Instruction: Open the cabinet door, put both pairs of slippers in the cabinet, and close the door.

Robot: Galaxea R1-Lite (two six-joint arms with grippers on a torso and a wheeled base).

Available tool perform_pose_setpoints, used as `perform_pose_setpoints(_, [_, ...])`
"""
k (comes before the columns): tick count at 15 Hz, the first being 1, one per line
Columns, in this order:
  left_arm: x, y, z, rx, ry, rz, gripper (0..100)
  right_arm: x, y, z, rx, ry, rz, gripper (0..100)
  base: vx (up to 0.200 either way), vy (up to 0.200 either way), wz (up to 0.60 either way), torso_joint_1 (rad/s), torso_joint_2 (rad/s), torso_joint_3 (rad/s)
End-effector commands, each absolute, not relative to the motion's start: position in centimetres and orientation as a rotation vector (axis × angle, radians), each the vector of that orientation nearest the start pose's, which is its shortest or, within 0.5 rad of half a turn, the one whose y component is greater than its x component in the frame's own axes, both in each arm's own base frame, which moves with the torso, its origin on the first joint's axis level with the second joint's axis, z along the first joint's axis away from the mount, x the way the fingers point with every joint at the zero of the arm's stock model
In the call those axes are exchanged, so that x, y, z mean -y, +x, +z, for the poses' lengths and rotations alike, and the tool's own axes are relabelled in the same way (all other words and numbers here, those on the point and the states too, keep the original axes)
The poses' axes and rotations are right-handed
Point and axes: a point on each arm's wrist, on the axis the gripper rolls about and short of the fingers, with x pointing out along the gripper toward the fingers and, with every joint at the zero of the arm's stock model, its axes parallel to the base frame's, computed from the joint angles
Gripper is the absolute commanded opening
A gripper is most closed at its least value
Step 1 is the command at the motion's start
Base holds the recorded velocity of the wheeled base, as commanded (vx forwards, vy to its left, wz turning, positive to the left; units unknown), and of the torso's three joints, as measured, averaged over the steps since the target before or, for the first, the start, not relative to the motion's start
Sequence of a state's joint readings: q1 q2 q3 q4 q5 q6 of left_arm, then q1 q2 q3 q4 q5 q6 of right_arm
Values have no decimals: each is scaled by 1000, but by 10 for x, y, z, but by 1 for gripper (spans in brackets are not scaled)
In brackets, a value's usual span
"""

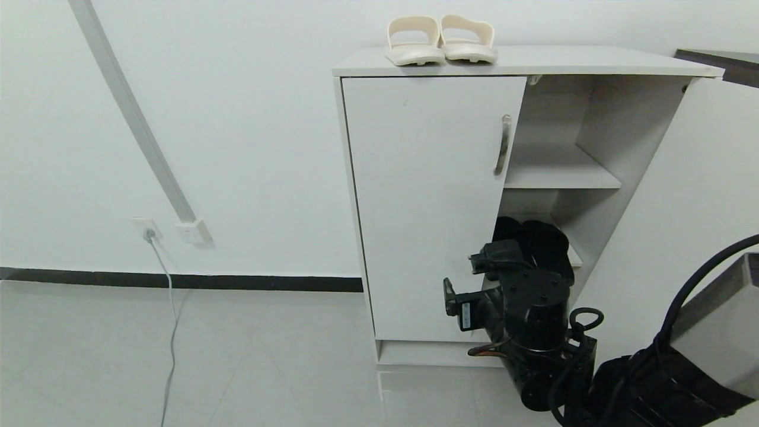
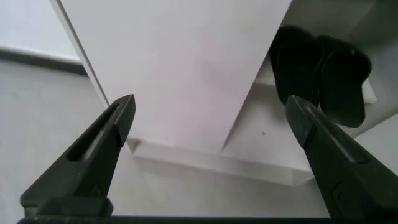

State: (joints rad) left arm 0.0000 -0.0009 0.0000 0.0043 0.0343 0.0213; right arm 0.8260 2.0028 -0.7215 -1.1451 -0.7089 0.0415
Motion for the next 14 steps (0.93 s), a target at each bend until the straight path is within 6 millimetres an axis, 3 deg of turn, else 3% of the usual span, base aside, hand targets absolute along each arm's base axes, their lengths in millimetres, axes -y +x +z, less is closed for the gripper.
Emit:
perform_pose_setpoints(1, [-1,-23,75,-3,20,35,0,-242,243,117,-91,-44,113,100,0,0,0,51,-505,-373])
perform_pose_setpoints(7, [-1,-23,75,-4,25,35,0,-240,244,125,-73,-42,116,100,0,0,0,74,-474,-359])
perform_pose_setpoints(14, [-1,-23,75,-3,22,35,0,-240,244,116,-95,-55,126,100,0,0,0,146,-472,-332])
